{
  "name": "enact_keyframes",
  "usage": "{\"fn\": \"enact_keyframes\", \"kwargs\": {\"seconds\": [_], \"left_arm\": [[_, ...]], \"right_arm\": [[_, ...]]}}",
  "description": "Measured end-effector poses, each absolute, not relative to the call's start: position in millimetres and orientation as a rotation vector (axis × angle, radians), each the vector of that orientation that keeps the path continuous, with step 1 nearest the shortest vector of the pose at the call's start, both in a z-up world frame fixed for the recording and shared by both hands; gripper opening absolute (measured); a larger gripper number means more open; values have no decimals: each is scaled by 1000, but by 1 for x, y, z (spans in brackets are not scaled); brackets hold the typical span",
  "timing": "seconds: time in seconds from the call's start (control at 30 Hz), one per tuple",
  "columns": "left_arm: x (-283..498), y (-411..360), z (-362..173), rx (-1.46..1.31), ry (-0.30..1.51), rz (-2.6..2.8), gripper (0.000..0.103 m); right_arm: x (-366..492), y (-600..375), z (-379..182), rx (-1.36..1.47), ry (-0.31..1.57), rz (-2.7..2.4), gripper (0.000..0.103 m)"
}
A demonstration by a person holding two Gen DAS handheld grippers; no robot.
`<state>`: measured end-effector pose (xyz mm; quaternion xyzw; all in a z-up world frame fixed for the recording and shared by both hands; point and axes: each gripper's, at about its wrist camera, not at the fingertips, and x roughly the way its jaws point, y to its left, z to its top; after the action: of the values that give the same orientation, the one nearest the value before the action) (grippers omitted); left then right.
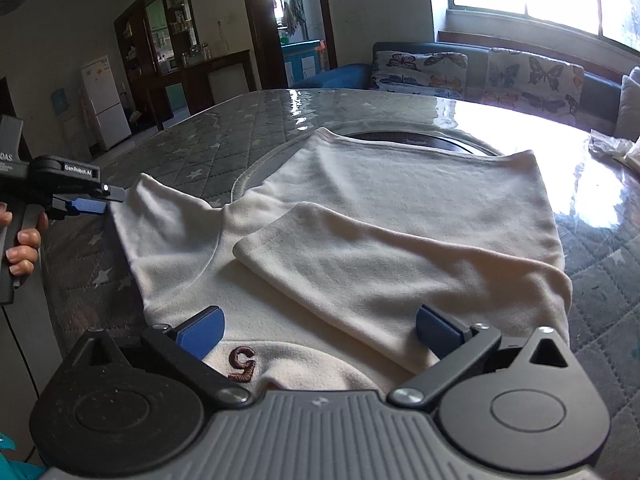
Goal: Fold clothes
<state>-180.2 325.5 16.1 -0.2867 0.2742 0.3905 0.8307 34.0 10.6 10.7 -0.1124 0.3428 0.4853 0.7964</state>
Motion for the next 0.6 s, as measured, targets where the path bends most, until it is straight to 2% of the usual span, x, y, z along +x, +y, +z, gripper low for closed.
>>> {"fn": "enact_keyframes", "kwargs": {"seconds": [0.07, 0.17, 0.33, 0.6], "left_arm": [[-179, 328, 15, -606, 581, 836, 15], [-179, 331, 14, -620, 570, 835, 7], [-185, 327, 20, -637, 522, 797, 5], [-175, 291, 60, -592, 429, 622, 4]], "right_arm": [[35, 11, 11, -240, 744, 1042, 103], [33, 12, 12, -249, 738, 1041, 103], [29, 10, 18, -239, 705, 1050, 94], [26, 5, 34, -210, 645, 1058, 94]]}}
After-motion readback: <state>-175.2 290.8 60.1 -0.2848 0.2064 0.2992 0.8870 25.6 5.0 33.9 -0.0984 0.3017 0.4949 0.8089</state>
